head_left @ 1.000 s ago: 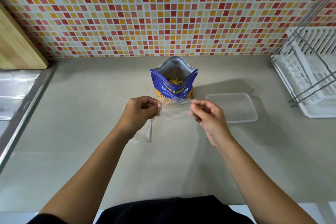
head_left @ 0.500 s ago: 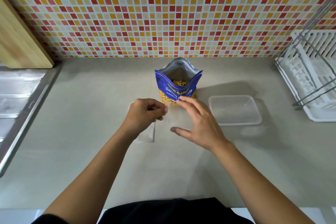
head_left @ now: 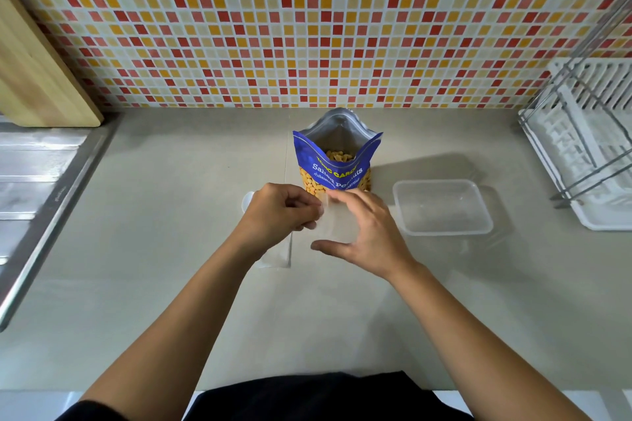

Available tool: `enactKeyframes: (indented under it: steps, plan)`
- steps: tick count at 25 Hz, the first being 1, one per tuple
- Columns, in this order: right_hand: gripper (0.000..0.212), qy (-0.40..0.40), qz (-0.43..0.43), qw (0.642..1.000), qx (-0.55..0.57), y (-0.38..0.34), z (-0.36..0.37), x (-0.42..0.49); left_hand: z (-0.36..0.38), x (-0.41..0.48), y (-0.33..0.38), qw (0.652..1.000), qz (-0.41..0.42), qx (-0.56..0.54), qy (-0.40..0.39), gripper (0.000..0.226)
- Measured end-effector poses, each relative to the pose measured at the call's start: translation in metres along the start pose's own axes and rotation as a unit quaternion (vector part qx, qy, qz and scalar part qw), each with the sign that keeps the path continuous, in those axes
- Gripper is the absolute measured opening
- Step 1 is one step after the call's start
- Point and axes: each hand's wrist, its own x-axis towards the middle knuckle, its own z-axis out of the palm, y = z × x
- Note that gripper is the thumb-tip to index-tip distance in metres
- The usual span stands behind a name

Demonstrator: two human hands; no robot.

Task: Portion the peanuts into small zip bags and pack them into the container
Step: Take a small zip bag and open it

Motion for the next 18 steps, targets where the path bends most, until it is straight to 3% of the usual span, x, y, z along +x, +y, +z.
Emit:
enactKeyframes:
  steps: [8, 11, 13, 15, 18]
  plan:
    - [0.057, 0.043, 0.017, 0.997, 0.063, -0.001, 0.001, 0.001, -0.007, 0.002, 0.004, 1.000, 0.019, -0.001, -0.014, 0.005]
    - [0.052, 0.068, 0.059, 0.985, 0.148, 0.003, 0.000, -0.002, -0.032, 0.020, -0.019, 0.994, -0.019, -0.047, 0.099, 0.017]
    - [0.050, 0.078, 0.077, 0.978, 0.180, 0.005, 0.001, -0.005, -0.051, 0.035, -0.055, 0.978, -0.072, 0.076, 0.182, 0.016]
    - [0.050, 0.073, 0.089, 0.975, 0.191, 0.005, 0.003, -0.008, -0.057, 0.042, -0.091, 0.955, -0.131, 0.210, 0.164, 0.020]
    - [0.053, 0.061, 0.107, 0.971, 0.204, 0.003, 0.008, -0.007, -0.047, 0.047, -0.119, 0.935, -0.179, 0.281, 0.119, 0.023]
